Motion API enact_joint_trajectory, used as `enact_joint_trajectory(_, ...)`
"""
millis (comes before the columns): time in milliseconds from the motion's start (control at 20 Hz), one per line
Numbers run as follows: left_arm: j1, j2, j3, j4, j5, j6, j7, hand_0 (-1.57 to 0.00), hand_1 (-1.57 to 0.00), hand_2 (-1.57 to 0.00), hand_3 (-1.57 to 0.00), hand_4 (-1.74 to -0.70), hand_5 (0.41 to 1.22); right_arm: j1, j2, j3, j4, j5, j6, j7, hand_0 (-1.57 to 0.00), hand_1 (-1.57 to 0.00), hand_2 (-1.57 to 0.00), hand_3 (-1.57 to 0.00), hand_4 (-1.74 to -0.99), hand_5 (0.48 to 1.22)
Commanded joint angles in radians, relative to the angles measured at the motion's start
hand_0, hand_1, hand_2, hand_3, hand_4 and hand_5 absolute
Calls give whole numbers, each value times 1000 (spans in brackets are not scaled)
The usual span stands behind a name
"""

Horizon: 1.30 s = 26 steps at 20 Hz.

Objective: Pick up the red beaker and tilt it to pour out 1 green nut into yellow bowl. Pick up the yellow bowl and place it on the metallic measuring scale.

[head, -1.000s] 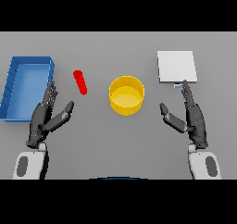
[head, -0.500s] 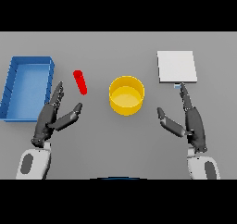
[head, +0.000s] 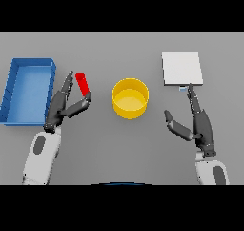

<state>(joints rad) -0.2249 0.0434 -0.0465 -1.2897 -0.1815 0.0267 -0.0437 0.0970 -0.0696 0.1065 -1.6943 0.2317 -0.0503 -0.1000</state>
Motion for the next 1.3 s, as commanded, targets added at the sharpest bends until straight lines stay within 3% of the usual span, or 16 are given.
enact_joint_trajectory(0, -29, 9, 13, 33, 1, 0, 1, 1, 1, 1, 1, -1267, 673, -3, 3, 4, 7, 4, 0, 7, 1, 1, 1, 1, -1274, 635)
enact_joint_trajectory(150, -92, -4, 26, 120, 4, 4, -11, 1, 1, 1, 1, -1280, 682, -11, 16, 9, 11, 15, -13, 25, 1, 1, 1, 1, -1266, 635)
enact_joint_trajectory(350, -165, -1, 38, 224, -15, 16, -45, 1, 1, 1, 1, -1298, 691, 18, 8, 5, -10, 6, -5, 5, 1, 1, 1, 1, -1272, 644)
enact_joint_trajectory(650, -236, -6, 57, 300, -10, 20, -44, 1, 1, 1, 1, -1289, 683, 12, 10, -2, -4, -3, -6, 17, 1, 1, 1, 1, -1265, 638)
enact_joint_trajectory(950, -302, -24, 102, 408, 23, 18, -119, 1, 1, 0, 1, -1348, 704, 7, 4, -3, -3, 7, -12, 17, 1, 1, 1, 1, -1261, 641)
enact_joint_trajectory(1000, -318, -26, 117, 431, 32, 25, -133, 1, -26, -67, -31, -1378, 724, 8, 0, -2, -8, 8, -10, 11, 1, 1, 1, 1, -1259, 642)
enact_joint_trajectory(1050, -320, -34, 126, 439, 39, 33, -147, -119, -146, -182, -124, -1410, 750, 6, 2, -3, -11, 4, -10, 16, 1, 1, 1, 1, -1260, 642)
enact_joint_trajectory(1100, -336, -35, 139, 456, 47, 40, -140, -285, -328, -364, -292, -1449, 783, 10, 4, 0, -6, 10, -11, 17, 1, 1, 1, 1, -1258, 644)
enact_joint_trajectory(1150, -350, -36, 150, 474, 49, 52, -129, -441, -481, -523, -547, -1448, 871, 5, -1, -4, -7, 7, -9, 26, 1, 1, 1, 1, -1257, 645)
enact_joint_trajectory(1250, -369, -45, 139, 496, 24, 76, -123, -844, -874, -900, -838, -1541, 997, 4, 0, -5, -11, 4, -10, 20, 1, 1, 1, 1, -1256, 646)
